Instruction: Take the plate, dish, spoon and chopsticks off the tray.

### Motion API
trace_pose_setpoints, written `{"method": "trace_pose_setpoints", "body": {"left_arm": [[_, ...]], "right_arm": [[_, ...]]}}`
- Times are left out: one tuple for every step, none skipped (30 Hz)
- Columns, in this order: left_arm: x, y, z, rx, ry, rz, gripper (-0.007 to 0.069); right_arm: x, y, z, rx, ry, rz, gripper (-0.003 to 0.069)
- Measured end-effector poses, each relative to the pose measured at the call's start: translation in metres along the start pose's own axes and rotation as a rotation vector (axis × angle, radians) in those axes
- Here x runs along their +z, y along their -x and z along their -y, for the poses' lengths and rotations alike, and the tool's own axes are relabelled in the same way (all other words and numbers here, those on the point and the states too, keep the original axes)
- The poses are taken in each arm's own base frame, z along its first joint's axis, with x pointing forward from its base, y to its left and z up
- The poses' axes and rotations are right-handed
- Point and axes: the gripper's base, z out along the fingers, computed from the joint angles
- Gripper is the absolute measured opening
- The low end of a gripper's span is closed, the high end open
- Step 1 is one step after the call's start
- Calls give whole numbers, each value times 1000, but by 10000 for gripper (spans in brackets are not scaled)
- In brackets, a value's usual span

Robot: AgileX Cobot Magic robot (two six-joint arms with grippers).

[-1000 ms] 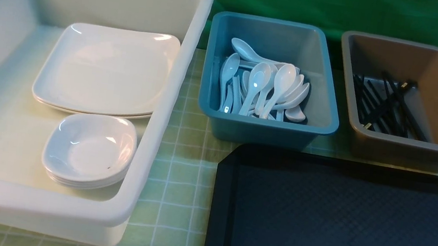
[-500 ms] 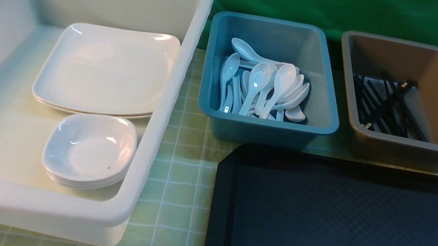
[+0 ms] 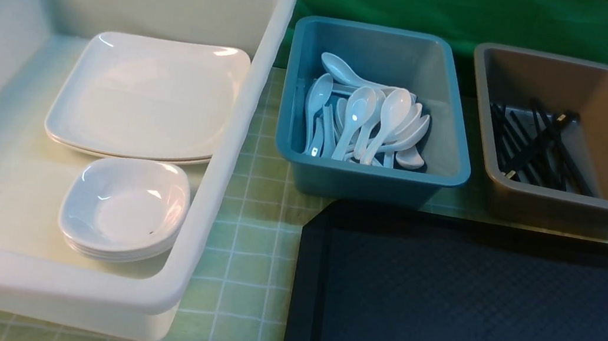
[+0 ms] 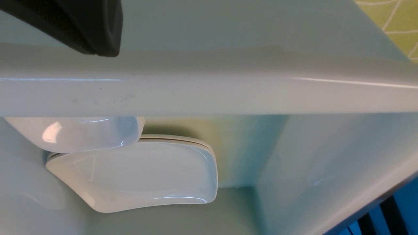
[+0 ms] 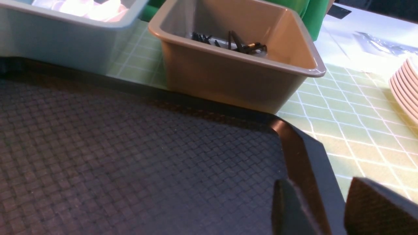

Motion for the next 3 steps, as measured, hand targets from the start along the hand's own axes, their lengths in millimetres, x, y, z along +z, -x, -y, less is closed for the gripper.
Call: {"method": "trace_pose_setpoints", "body": {"left_arm": [[0, 0, 0, 0, 0, 0, -18], [0, 0, 0, 1, 0, 0, -18], [0, 0, 0, 1, 0, 0, -18]], "right_arm": [[0, 0, 0, 0, 0, 0, 247], [0, 0, 0, 0, 0, 0, 247], [0, 0, 0, 0, 0, 0, 247]]}}
